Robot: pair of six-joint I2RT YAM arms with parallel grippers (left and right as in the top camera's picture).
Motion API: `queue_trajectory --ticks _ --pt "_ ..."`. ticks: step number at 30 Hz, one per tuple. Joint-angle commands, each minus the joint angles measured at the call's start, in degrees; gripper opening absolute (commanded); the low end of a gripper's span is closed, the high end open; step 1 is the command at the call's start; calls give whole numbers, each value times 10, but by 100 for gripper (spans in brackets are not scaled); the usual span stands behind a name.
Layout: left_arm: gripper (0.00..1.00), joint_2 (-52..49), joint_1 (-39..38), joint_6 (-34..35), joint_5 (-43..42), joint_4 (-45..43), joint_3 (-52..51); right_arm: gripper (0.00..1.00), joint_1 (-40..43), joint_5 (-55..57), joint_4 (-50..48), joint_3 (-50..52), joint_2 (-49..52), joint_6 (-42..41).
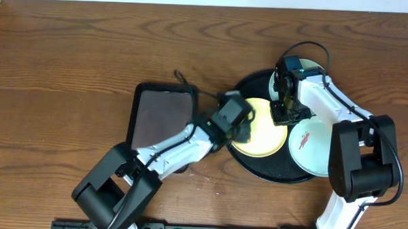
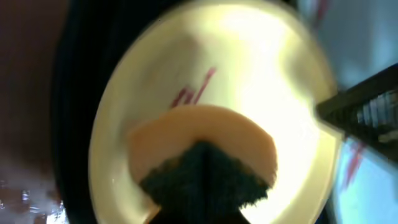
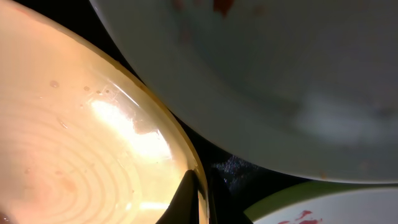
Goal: Clean dirty plates on tray and stack at the side
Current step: 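Scrub the yellow plate with the sponge while the right gripper holds it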
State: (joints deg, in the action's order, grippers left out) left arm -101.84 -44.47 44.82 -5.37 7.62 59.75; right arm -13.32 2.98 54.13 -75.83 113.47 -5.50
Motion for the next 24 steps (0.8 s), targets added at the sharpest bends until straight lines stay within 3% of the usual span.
queue_trajectory --ticks 1,18,21,24 --pt "8 0 0 -41 31 9 59 2 3 10 -6 -6 -8 -14" --pt "7 -120 2 16 24 -100 60 1 3 1 -6 -6 -8 -13" --pt "8 -133 2 8 26 -93 60 1 3 1 -6 -6 -8 -13" --pt "7 -139 2 -2 97 -36 60 1 3 1 -6 -6 -8 -13"
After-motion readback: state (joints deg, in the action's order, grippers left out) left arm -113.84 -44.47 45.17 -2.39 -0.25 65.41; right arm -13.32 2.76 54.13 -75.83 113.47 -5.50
